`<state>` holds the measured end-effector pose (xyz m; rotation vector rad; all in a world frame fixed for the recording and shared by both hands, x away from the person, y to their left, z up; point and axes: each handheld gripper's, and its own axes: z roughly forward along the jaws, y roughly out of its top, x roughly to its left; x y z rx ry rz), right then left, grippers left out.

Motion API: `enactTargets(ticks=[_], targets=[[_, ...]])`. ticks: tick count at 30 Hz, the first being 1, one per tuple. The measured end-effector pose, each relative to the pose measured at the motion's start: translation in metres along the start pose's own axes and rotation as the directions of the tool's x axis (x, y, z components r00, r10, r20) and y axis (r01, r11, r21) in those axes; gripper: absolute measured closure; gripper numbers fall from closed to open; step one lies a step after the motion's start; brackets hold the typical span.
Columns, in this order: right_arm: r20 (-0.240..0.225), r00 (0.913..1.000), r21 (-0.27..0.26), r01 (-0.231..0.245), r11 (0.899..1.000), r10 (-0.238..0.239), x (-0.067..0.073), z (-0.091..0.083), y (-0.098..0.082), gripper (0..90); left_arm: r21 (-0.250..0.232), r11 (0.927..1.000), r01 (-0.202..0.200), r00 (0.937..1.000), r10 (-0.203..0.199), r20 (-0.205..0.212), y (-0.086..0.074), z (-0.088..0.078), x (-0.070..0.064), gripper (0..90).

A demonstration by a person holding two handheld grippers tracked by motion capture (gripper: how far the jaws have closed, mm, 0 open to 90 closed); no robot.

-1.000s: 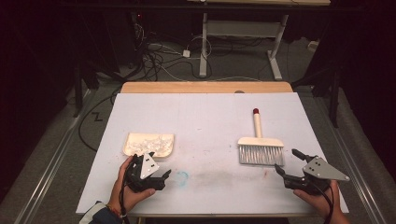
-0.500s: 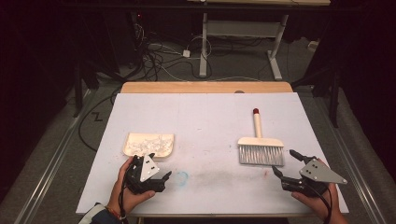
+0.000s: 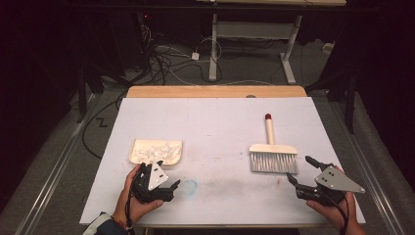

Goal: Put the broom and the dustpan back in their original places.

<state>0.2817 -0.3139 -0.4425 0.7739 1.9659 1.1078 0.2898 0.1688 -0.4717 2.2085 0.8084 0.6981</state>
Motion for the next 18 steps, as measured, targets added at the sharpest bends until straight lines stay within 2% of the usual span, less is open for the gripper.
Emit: enactTargets(ticks=[12, 18], targets=[[0.008, 1.0000, -0.003, 0.005, 1.000, -0.005, -0.0010, -0.0010, -0.0001, 22.2, 0.007, 1.0000, 0.001, 1.0000, -0.001, 0.002, 0.0013, 0.0020, 0.0008, 16.4], [0.000, 0.9999, 0.012, 0.012, 1.000, -0.012, -0.0012, -0.0010, -0.0001, 23.4, 0.007, 1.0000, 0.000, 1.0000, 0.000, 0.000, 0.0028, 0.0036, 0.0008, 16.4]])
